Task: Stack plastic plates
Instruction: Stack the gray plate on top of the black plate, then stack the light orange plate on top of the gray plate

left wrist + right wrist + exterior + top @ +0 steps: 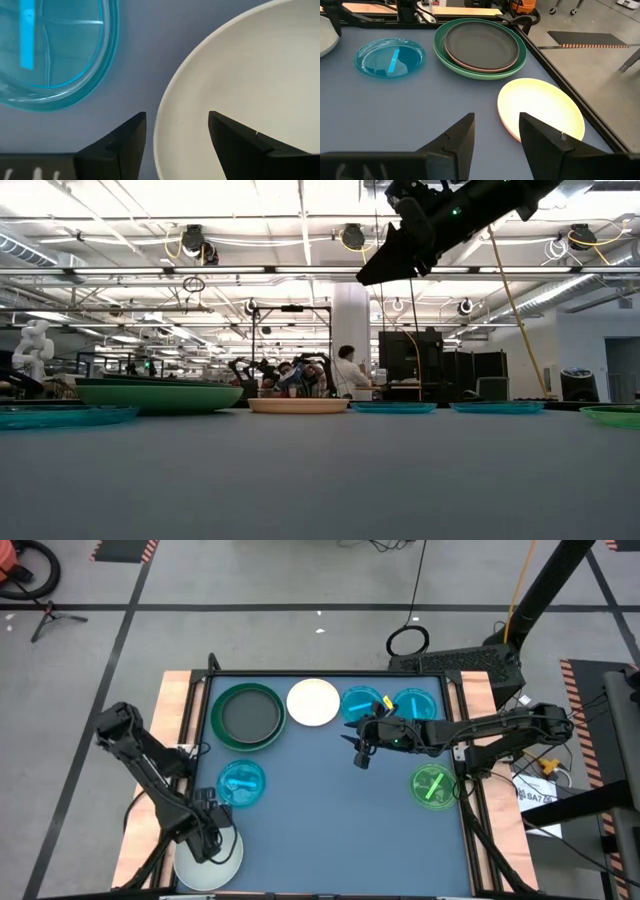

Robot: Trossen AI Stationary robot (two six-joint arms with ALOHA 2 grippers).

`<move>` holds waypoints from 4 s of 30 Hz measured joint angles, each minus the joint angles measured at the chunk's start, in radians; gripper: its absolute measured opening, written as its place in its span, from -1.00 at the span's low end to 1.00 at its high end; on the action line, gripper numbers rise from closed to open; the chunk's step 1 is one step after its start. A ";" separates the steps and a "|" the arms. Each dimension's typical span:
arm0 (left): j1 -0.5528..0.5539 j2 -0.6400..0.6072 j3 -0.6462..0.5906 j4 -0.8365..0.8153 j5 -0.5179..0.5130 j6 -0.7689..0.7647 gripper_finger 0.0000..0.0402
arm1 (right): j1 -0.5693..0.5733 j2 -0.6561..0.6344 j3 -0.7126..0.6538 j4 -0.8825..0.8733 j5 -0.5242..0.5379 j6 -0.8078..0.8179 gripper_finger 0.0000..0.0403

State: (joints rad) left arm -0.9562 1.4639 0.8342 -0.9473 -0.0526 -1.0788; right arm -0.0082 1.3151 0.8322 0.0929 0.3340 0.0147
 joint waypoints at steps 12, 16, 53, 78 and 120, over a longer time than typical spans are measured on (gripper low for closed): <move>0.000 0.025 -0.046 0.082 0.000 -0.009 0.08 | 0.000 0.000 0.000 0.000 0.000 0.000 -0.28; 0.000 0.025 -0.046 0.082 -0.001 -0.007 -0.06 | 0.000 0.000 0.000 0.000 0.000 0.000 -0.28; 0.255 -0.305 0.129 -0.250 -0.498 0.007 -0.95 | 0.010 0.000 0.000 0.000 -0.002 -0.003 -0.28; 1.428 -0.423 0.226 -0.252 -0.464 0.832 -0.95 | 0.010 0.000 0.000 0.000 -0.001 -0.003 -0.28; 1.475 -0.306 0.201 0.019 -0.233 1.048 -0.69 | 0.010 -0.001 -0.035 -0.013 0.001 0.037 -0.28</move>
State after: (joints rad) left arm 0.5191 1.1579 1.0356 -0.9278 -0.2855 -0.0311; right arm 0.0013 1.3144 0.7968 0.0800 0.3350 0.0518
